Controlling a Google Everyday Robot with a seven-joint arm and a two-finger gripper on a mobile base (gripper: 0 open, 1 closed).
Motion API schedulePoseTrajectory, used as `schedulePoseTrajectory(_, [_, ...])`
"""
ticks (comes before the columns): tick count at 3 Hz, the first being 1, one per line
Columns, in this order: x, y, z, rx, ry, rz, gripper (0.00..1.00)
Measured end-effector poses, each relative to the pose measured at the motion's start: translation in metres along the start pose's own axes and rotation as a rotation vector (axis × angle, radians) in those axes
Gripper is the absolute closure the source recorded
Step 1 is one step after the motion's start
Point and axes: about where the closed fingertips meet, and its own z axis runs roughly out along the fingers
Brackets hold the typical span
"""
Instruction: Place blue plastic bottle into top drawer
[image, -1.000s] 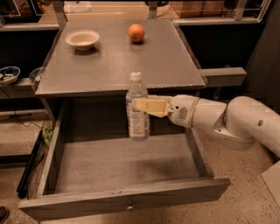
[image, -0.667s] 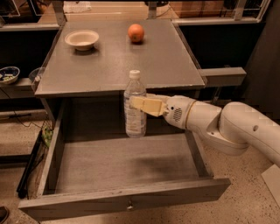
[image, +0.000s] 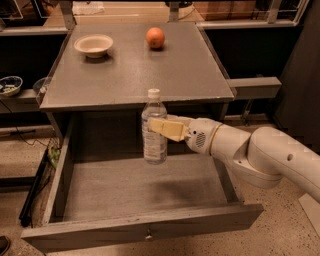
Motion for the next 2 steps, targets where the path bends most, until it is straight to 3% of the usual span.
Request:
schedulePoseTrajectory(1, [0.0000, 0.0000, 0.0000, 0.000, 0.000, 0.000, 1.00])
schedulePoseTrajectory(2, [0.0054, -0.0058, 0.0053, 0.075, -0.063, -0.047, 1.00])
